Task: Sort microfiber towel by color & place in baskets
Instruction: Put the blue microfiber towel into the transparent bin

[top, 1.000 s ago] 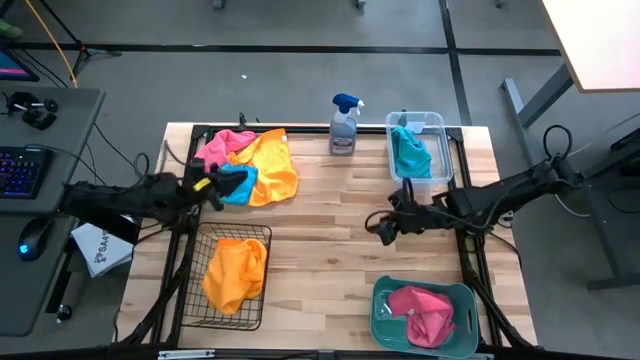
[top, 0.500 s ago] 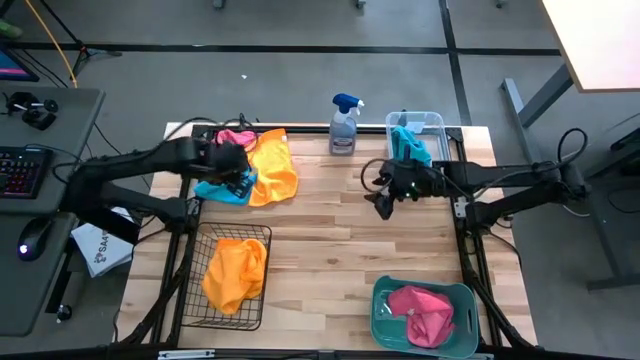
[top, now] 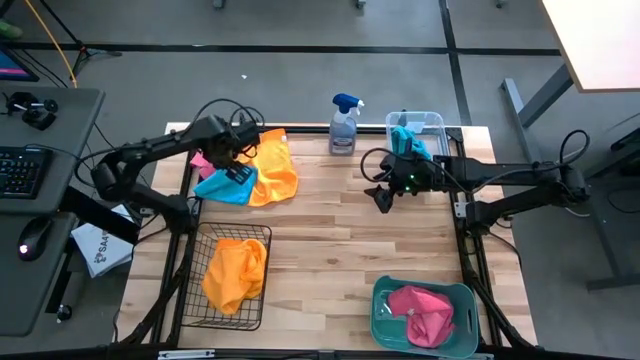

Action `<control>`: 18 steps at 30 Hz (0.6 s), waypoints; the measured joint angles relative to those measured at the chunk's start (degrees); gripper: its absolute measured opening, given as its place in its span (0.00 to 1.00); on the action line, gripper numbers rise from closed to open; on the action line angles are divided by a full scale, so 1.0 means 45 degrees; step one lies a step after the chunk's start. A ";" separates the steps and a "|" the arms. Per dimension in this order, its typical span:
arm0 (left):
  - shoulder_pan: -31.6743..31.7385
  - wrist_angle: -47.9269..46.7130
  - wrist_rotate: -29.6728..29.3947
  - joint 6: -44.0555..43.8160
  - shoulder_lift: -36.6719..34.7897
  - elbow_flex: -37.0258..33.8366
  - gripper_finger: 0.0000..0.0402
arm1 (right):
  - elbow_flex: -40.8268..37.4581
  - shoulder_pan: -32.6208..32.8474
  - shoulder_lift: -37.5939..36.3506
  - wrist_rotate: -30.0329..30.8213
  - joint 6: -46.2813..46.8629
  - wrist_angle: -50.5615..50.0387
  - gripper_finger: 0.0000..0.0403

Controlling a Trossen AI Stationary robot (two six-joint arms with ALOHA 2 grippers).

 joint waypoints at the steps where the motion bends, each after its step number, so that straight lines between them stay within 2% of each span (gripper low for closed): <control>1: 0.0237 0.0008 0.0005 0.0225 0.0094 0.0000 0.53 | 0.0000 0.0000 0.0000 0.0002 0.0010 0.0000 0.68; 8: 0.1096 0.0676 0.0783 0.1344 0.0310 -0.0005 0.53 | 0.0000 -0.0003 0.0000 0.0501 0.0614 0.0008 0.68; 13: 0.1478 0.0706 0.0869 0.1888 0.0307 -0.0035 0.53 | 0.0000 0.0000 0.0005 0.0814 0.0672 0.0015 0.68; 18: 0.1767 0.0809 0.1611 0.1956 0.0305 -0.1022 0.53 | 0.0000 0.0000 0.0005 0.1069 0.0672 0.0015 0.68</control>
